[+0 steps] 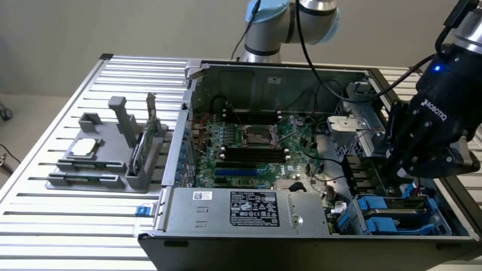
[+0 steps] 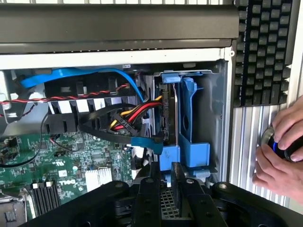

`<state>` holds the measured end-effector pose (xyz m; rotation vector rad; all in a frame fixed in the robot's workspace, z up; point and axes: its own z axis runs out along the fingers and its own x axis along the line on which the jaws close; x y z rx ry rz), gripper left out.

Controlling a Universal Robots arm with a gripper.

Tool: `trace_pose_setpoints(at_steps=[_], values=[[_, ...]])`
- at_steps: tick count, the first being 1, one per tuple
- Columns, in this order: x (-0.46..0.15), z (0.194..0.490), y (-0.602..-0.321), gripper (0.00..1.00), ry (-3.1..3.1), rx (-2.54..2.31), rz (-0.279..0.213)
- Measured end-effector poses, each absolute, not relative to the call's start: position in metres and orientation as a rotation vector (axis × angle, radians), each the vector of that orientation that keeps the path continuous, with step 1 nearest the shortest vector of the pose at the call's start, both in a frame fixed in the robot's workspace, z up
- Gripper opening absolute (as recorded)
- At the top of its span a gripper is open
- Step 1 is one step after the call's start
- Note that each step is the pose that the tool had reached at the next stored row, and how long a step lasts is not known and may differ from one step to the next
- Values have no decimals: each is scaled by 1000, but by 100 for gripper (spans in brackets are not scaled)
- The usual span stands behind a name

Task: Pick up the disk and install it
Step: 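Insert the second disk wire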

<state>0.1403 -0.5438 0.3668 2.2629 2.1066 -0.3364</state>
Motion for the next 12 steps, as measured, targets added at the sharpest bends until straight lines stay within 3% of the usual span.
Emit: trace_pose_setpoints(at_steps=[12], values=[[153,371,-534,24,2103,2260,-341]])
